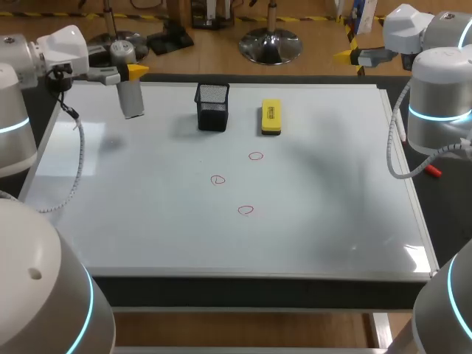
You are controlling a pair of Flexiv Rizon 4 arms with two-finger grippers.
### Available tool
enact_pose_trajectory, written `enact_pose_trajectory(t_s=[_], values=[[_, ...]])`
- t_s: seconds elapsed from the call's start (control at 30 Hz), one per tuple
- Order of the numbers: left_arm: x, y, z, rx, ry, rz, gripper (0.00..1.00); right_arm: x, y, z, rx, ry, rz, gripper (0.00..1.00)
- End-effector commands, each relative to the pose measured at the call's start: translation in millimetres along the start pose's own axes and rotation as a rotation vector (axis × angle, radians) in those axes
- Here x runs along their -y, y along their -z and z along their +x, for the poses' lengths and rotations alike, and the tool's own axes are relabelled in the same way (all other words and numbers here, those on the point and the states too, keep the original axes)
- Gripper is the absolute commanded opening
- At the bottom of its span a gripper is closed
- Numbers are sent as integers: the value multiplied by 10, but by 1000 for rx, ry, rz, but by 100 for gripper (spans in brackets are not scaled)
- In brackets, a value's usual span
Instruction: Pick up the inspection probe, press it on each red-marked spot on the whiteboard one by one, put down the probe, pick up the eraser, and wipe off all the red marks.
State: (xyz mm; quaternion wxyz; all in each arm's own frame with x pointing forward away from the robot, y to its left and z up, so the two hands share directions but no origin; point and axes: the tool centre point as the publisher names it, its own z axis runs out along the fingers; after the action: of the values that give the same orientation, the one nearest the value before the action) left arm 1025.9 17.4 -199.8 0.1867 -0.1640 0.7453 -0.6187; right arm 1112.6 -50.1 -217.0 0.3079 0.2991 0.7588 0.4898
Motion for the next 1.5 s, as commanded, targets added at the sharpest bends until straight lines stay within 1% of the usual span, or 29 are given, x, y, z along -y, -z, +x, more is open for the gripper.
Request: enact_pose_trajectory(t_s=[0.03, 0.13, 0.2, 0.3, 0.37, 0.5, 0.6, 0.8, 0.97, 1.27, 1.43, 1.5], values=[[0, -2, -4, 0, -1, 3, 0, -17, -14, 8, -11, 28, 2, 100], [0, -2, -4, 0, -1, 3, 0, -66, -45, 34, -61, 110, 29, 100], [0, -2, -4, 0, -1, 3, 0, -94, -68, 51, -113, 187, 64, 100], [0, -2, -4, 0, -1, 3, 0, -136, -114, 106, -220, 336, 158, 100], [0, -2, -4, 0, -1, 3, 0, -141, -158, 161, -309, 450, 240, 100], [0, -2, -4, 0, -1, 3, 0, -134, -245, 266, -452, 617, 368, 100], [0, -2, -4, 0, -1, 3, 0, -114, -322, 336, -540, 729, 448, 100], [0, -2, -4, 0, -1, 3, 0, -134, -487, 474, -672, 937, 576, 100], [0, -2, -4, 0, -1, 3, 0, -156, -618, 587, -761, 1113, 647, 100], [0, -2, -4, 0, -1, 3, 0, -135, -774, 731, -911, 1373, 778, 100], [0, -2, -4, 0, -1, 3, 0, -148, -811, 779, -969, 1430, 789, 100], [0, -2, -4, 0, -1, 3, 0, -140, -813, 800, -1015, 1459, 793, 100]])
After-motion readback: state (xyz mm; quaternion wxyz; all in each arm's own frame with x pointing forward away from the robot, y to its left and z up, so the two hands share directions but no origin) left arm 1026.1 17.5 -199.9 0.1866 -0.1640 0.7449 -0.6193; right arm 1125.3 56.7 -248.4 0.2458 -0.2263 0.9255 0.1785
